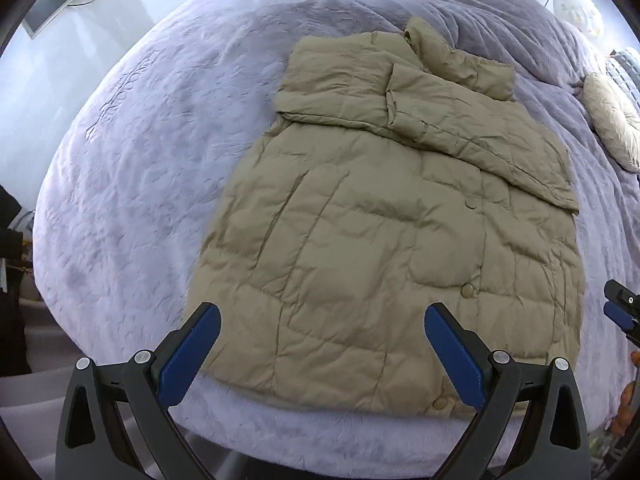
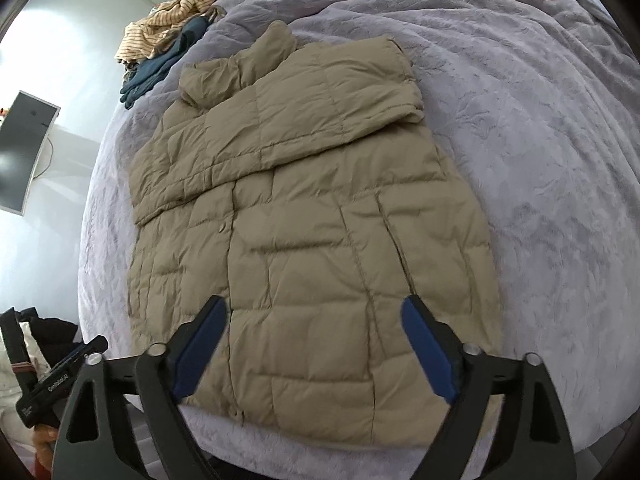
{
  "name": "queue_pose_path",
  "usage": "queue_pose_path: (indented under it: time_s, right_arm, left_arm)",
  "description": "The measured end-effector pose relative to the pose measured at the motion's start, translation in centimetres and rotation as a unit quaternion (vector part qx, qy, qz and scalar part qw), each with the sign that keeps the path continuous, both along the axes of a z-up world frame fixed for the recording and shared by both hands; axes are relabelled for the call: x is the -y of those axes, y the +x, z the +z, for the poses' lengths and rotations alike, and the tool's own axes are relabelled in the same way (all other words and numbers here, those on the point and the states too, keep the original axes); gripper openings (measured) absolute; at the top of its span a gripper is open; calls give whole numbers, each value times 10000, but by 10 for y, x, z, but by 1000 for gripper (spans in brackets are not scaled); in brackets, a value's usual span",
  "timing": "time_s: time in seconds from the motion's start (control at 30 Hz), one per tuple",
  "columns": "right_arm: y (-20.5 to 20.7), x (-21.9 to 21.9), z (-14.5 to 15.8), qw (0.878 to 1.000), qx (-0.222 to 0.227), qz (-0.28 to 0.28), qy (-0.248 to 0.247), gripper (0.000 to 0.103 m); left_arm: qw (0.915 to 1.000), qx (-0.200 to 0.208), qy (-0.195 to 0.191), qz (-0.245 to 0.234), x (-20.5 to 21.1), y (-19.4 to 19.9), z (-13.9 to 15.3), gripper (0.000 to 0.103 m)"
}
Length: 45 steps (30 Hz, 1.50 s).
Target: Fold large clothes
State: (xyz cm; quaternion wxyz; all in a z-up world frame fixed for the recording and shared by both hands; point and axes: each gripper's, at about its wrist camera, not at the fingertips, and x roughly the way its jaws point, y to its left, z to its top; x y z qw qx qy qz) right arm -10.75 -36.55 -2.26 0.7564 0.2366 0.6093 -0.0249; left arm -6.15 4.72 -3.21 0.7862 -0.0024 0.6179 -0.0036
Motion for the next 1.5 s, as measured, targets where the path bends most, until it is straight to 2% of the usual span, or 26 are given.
queue_pose_path:
  time_s: [0.03, 0.2, 0.43, 0.6, 0.7, 0.8, 0.9, 1.0, 1.1, 1.2, 1.33, 1.5]
  right_arm:
    - [-2, -2, 1, 10000, 10, -18, -11, 103]
    - [-14, -17, 6, 9999, 52, -91, -99, 103]
    - [-49, -45, -6, 9992, -81, -376, -54, 103]
    - [-83, -62, -27, 9960, -545, -704, -24, 103]
    - [-104, -66, -41, 9898, -849, -1098, 318, 103]
    - [-118, -66, -47, 9844, -970, -1391, 466, 103]
    - [-126, -67, -47, 9811, -965, -1585, 552, 103]
    - [-133, -69, -45, 9791, -922, -1706, 611, 103]
    - [-142, -71, -44, 9768, -851, -1819, 743, 103]
    - [-150, -71, -46, 9732, -738, -1951, 972, 103]
    - [-165, -67, -51, 9622, -606, -2304, 1323, 103]
    - [-184, -61, -61, 9442, -623, -2783, 1650, 103]
  left_arm:
    - [10000, 1, -6, -15, -2, -3, 1, 102]
    - [9998, -24, -128, -153, -8, -9, -2, 102]
    - [9980, -243, -358, -456, -20, -19, -21, 102]
    - [9963, -378, -417, -647, -37, -29, -34, 102]
    - [9961, -417, -354, -694, -47, -35, -39, 102]
    - [9962, -429, -331, -684, -58, -39, -42, 102]
    - [9949, -532, -512, -688, -72, -43, -47, 102]
    - [9909, -746, -1018, -478, -96, -46, -56, 102]
    - [9880, -880, -1258, -166, -117, -51, -64, 102]
    - [9796, -1048, -1717, 23, -135, -58, -74, 102]
    - [9666, -1209, -2260, -7, -142, -65, -88, 102]
    - [9622, -1188, -2450, -67, -132, -65, -106, 102]
